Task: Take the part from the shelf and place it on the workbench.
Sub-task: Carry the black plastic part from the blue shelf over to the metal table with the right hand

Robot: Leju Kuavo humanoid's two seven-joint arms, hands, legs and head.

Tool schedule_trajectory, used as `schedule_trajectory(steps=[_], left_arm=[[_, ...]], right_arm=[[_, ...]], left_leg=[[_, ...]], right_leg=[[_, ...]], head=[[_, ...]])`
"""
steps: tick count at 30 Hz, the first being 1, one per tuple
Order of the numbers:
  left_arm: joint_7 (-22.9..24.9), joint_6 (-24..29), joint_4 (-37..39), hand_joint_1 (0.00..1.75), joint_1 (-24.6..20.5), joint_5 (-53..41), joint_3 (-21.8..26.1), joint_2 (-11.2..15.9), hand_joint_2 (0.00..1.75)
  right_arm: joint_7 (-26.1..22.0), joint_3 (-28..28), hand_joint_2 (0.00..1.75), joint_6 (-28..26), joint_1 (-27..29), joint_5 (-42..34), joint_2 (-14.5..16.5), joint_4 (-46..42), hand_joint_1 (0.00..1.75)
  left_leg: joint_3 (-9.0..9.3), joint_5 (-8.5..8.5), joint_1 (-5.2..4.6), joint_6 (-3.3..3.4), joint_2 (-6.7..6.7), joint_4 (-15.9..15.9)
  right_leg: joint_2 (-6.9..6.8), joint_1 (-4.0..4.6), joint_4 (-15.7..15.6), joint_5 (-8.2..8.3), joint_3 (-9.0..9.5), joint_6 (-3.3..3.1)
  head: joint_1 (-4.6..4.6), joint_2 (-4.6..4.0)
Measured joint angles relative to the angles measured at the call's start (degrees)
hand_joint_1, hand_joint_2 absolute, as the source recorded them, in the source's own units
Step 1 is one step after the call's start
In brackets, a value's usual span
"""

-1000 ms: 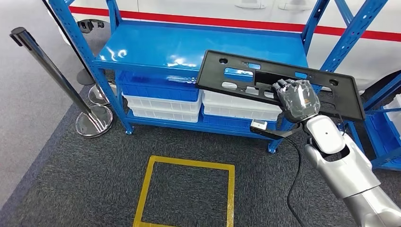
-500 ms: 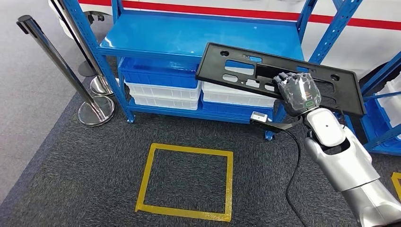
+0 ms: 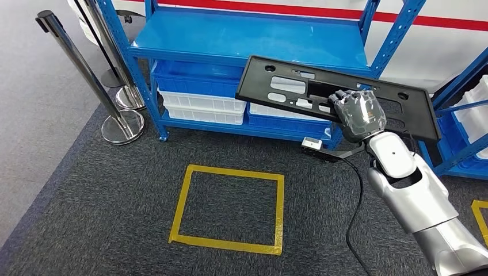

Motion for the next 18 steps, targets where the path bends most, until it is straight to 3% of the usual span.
schedule_trajectory(steps=[1, 2, 3, 5, 6, 7, 8, 10, 12, 13, 14, 16, 18], left_arm=[[0.01, 0.0, 0.01, 0.0, -0.03, 0.01, 0.0, -0.01, 1.75], [0.03, 0.0, 0.0, 0.0, -0.05, 0.02, 0.0, -0.02, 1.75], [0.04, 0.0, 0.01, 0.0, -0.08, 0.02, 0.0, -0.04, 1.75], [0.08, -0.01, 0.01, 0.0, -0.1, 0.04, 0.0, -0.05, 1.75], [0.11, -0.02, 0.01, 0.0, -0.08, 0.07, 0.0, -0.05, 1.75], [0.15, -0.02, 0.01, 0.0, -0.06, 0.1, 0.0, -0.05, 1.75], [0.21, -0.02, 0.01, 0.0, -0.06, 0.15, 0.0, -0.05, 1.75], [0.3, -0.11, -0.01, 0.0, -0.09, 0.24, 0.0, -0.05, 1.75], [0.16, -0.54, -0.01, 0.0, -0.09, 0.3, -0.01, -0.13, 1.75], [0.01, -0.78, -0.01, 0.0, -0.07, 0.32, -0.02, -0.17, 1.75], [-0.14, -0.99, -0.01, 0.0, -0.03, 0.34, -0.03, -0.21, 1.75], [-0.31, -1.19, -0.01, 0.0, 0.07, 0.36, -0.04, -0.21, 1.75], [-0.38, -1.32, -0.01, 0.0, 0.13, 0.39, -0.04, -0.27, 1.75]], right_arm=[[0.01, 0.02, 1.75, 0.02, -0.02, -0.01, 0.02, 0.04, 1.68], [0.01, 0.03, 1.75, 0.03, -0.04, -0.03, 0.02, 0.1, 1.68], [0.03, 0.03, 1.75, 0.06, -0.04, -0.05, 0.02, 0.17, 1.68], [0.06, 0.08, 1.75, 0.12, -0.08, -0.13, 0.04, 0.28, 1.68], [0.07, 0.13, 1.75, 0.18, -0.07, -0.18, 0.05, 0.34, 1.68], [0.07, 0.2, 1.75, 0.26, -0.05, -0.25, 0.08, 0.42, 1.68], [0.07, 0.25, 1.75, 0.38, -0.04, -0.36, 0.1, 0.5, 1.68], [0.07, 0.29, 1.75, 0.71, -0.12, -0.62, 0.15, 0.61, 1.68], [0.07, 0.29, 1.75, 1.06, -0.45, -0.97, 0.22, 0.58, 1.68], [0.08, 0.28, 1.75, 1.22, -0.65, -1.21, 0.27, 0.57, 1.68], [0.08, 0.28, 1.75, 1.42, -0.86, -1.45, 0.31, 0.57, 1.68], [0.05, 0.32, 1.75, 1.91, -1.11, -1.88, 0.37, 0.61, 1.68], [-0.05, 0.51, 1.75, 2.34, -1.18, -2.11, 0.49, 0.64, 1.68]], left_leg=[[-0.44, 0.63, 0.06, 0.44, 0.12, -0.23], [-1.05, 1.33, 0.14, 1.01, 0.26, -0.43], [-1.76, 2.09, 0.2, 1.49, 0.39, -0.61], [-3.43, 3.45, -0.13, 2.09, 0.49, -0.53], [-4.32, 4.08, -0.3, 2.18, 0.5, -0.44], [-5.24, 4.71, -0.48, 2.24, 0.5, -0.33], [-6.13, 5.3, -0.63, 2.26, 0.5, -0.21], [-7.68, 6.32, -0.85, 2.16, 0.46, 0.03], [-8.64, 7.15, -0.95, 1.82, 0.45, 0.13], [-8.79, 7.59, -0.91, 1.57, 0.47, 0.05], [-8.87, 8.08, -0.85, 1.27, 0.51, -0.11], [-9.0, 8.6, -0.82, 0.6, 0.47, -0.38], [-9.96, 6.24, -0.78, -0.16, 0.34, 1.81]], right_leg=[[0.1, -0.06, 0.22, -0.3, -0.36, 0.3], [0.22, -0.09, 1.19, -1.66, -0.92, 0.54], [0.33, -0.14, 3.09, -3.98, -1.65, 0.71], [0.41, -0.19, 9.75, -9.67, -3.29, 0.93], [0.41, -0.19, 13.05, -11.24, -3.77, 0.99], [0.41, -0.18, 15.27, -11.48, -3.67, 0.99], [0.41, -0.17, 15.67, -10.43, -2.72, 0.9], [0.42, 0.07, 11.03, -7.45, 1.85, 0.32], [0.31, 0.57, 3.13, -7.8, 7.5, -0.42], [0.25, 0.85, 0.36, -8.5, 9.17, -0.68], [0.17, 1.07, -1.29, -9.04, 9.94, -0.81], [-0.06, 0.97, -2.31, -8.2, 9.84, -1.24], [-0.46, 0.54, -3.0, -7.12, 9.5, -1.96]], head=[[0.01, 0.0], [0.02, 0.0], [0.02, 0.0], [0.01, 0.0], [0.01, 0.0], [0.01, 0.0], [0.0, 0.0], [0.0, 0.0], [-0.01, 0.0], [-0.01, 0.0], [0.0, 0.0], [0.01, 0.0], [0.01, 0.0]])
